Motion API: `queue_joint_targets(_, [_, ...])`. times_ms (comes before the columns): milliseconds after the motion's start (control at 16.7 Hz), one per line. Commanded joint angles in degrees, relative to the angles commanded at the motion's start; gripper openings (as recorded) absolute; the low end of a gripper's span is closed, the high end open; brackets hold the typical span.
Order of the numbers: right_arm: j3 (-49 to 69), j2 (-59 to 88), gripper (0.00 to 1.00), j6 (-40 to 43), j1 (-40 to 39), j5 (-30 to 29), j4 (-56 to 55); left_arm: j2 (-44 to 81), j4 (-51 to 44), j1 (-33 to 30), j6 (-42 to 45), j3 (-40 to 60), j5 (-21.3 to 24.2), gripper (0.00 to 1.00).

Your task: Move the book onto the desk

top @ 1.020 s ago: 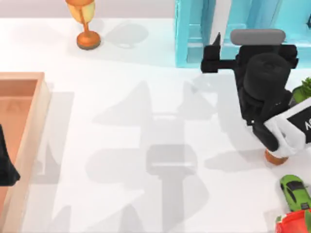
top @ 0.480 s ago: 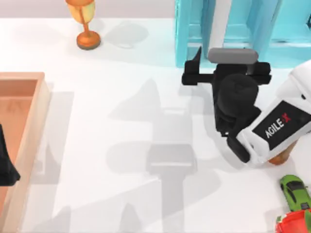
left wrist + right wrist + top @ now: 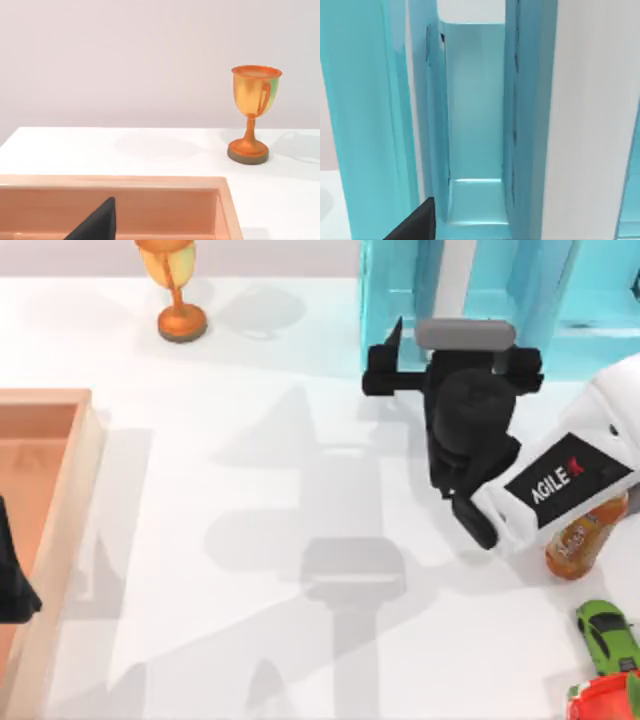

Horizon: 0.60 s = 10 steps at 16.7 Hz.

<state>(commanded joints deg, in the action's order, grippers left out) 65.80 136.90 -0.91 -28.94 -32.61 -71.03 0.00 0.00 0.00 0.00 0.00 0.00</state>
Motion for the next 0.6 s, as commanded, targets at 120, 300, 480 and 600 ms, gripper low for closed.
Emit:
queue_joint_targets(120, [4.5, 1.9, 1.00, 0.0, 0.9, 0.8, 2.6, 0.0, 0.0, 0.0, 0.0, 0.0, 0.0, 1.00])
queue_joint_targets(300, [11.6, 5.0, 1.00, 0.1, 2.8, 2.7, 6.6, 0.0, 0.0, 0.0, 0.0, 0.0, 0.0, 1.00])
queue_joint_targets(480, [17.4, 7.5, 1.00, 0.1, 4.7, 4.6, 9.7, 0.0, 0.0, 0.0, 0.0, 0.0, 0.0, 1.00])
queue_joint_targets(600, [19.2, 8.4, 1.00, 0.1, 5.4, 5.3, 10.7, 0.0, 0.0, 0.0, 0.0, 0.0, 0.0, 1.00])
